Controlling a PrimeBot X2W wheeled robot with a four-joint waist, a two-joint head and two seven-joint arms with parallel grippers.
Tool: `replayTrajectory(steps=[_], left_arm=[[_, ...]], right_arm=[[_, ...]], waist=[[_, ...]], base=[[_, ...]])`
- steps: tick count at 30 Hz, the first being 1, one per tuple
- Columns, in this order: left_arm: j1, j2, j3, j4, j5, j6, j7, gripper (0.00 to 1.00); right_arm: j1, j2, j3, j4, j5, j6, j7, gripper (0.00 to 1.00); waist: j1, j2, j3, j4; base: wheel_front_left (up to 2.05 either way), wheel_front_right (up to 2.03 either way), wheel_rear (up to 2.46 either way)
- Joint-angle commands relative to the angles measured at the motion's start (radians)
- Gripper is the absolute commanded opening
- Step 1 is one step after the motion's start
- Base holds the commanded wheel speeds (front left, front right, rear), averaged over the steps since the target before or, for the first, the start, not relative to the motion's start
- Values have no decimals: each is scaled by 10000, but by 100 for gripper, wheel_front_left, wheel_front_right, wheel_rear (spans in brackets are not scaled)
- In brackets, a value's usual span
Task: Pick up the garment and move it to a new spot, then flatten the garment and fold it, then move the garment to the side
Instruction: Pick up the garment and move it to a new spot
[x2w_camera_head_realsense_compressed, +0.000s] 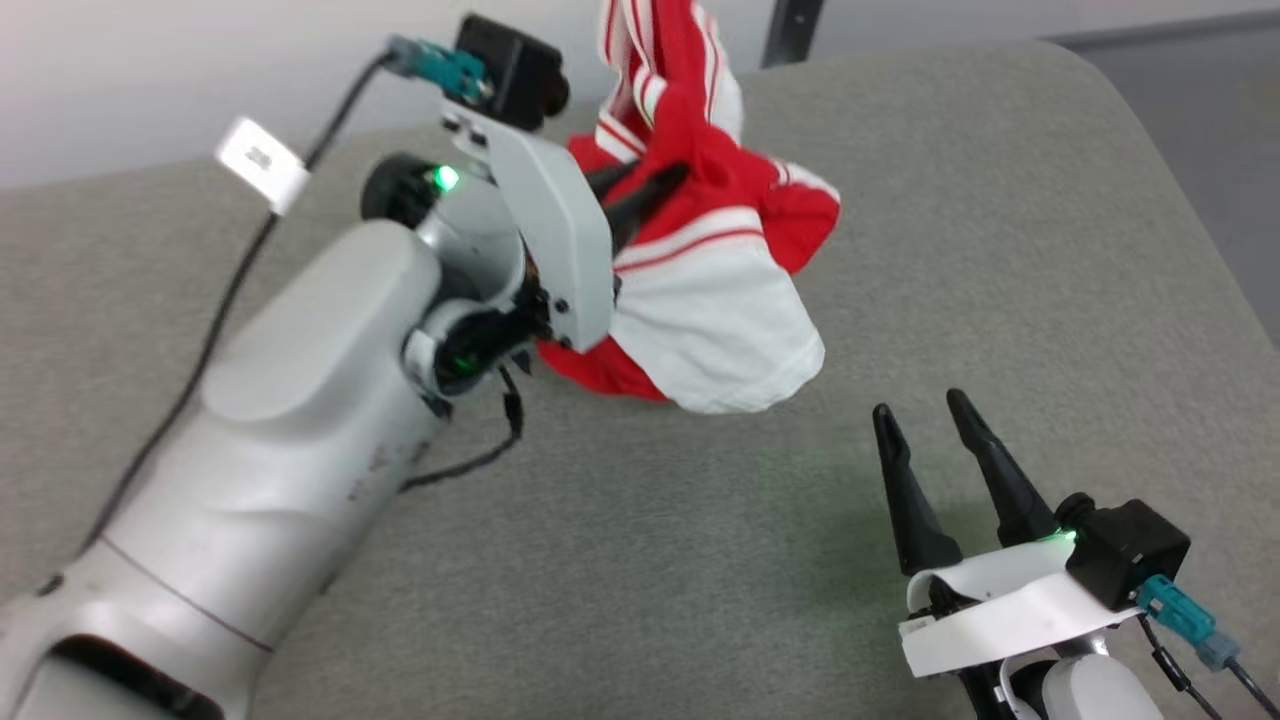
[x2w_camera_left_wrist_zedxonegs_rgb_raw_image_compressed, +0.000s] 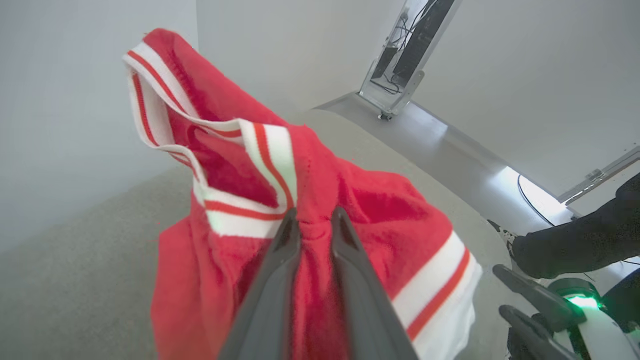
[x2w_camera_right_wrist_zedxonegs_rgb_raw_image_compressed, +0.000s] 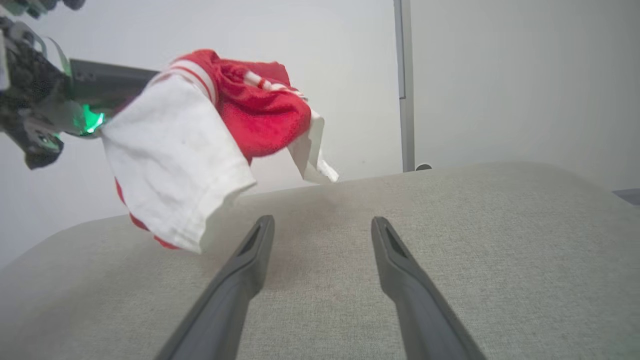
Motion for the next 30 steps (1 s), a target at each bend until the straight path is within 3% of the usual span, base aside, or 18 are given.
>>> replayTrajectory(steps=[1,5,11,16,28,30], left_arm=[[110,-19,-146,170,-88,-28,-97,0],[261,79,-973,975,-113,-28,-38,0],[84,659,-2460,1807,0,-28,719,0],[-262,1224,-3994,2656,1170,-1,1452,0],[67,988,-4443,3666,1385,7,2070,0],[157,953,-4455,3641,1215,5,1916,49]], right_arm=[[-131,34,-30,-47,124,1,-10,100],[-273,35,-103,-139,259,1,-10,100],[-333,33,-126,-224,400,1,-12,100],[-321,33,-60,-263,493,1,-10,100],[-316,33,1,-278,593,1,-12,100],[-280,31,-20,-251,550,1,-10,100]], waist=[[0,0,419,-452],[0,0,695,-793],[0,0,855,-1105],[0,0,906,-1223],[0,0,854,-1305],[0,0,777,-1280]], base=[[0,0,0],[0,0,0],[0,0,0],[0,0,0],[0,0,0],[0,0,0]])
